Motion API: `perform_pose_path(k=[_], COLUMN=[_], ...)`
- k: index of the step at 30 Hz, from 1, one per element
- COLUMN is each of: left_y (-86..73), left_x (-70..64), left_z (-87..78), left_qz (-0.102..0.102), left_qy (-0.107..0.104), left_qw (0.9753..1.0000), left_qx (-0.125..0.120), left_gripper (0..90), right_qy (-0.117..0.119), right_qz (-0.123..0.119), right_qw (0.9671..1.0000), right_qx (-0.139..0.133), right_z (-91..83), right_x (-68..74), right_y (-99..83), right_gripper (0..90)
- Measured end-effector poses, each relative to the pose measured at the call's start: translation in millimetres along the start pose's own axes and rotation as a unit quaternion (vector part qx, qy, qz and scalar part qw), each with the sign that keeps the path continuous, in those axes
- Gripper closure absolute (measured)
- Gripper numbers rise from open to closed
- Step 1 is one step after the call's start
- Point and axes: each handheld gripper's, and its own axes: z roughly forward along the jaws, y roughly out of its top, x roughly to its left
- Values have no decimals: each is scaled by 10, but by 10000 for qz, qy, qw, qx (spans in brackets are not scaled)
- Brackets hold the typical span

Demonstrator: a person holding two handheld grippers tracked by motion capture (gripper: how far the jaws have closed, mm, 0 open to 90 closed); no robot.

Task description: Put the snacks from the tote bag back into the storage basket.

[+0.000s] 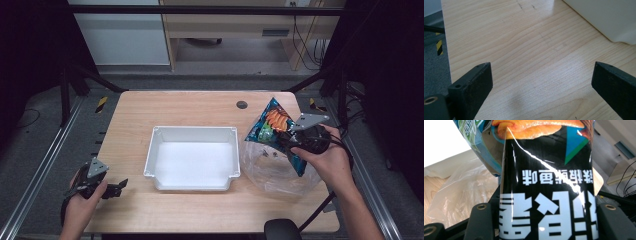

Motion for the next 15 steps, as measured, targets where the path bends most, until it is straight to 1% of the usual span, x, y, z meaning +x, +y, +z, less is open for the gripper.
perform_pose_path(k=[2, 4, 10, 11, 13, 15], left_y=[0, -2, -4, -3, -3, -3], left_x=[5, 14, 19, 18, 15, 16], left_z=[-4, -9, -12, -12, -11, -13], left_qz=[-11, -36, -38, -22, -31, -29], left_qy=[16, 28, 32, 25, 26, 28], left_qw=[10000, 10000, 10000, 10000, 10000, 10000], left_qx=[-13, -27, -23, -15, -23, -25], left_gripper=[28, 28, 28, 28, 28, 28], right_qy=[11, -7, 30, 39, 71, 73], right_qz=[-8, 18, -36, -94, -118, -129], right_qw=[10000, 10000, 9998, 9996, 9995, 9995], right_qx=[-92, -87, -213, -247, -288, -286], right_z=[-8, -22, -33, -38, -39, -40], right_x=[-1, 6, 40, 51, 67, 77], right_y=[6, 19, 83, 115, 150, 168], right_gripper=[418, 419, 419, 419, 419, 419])
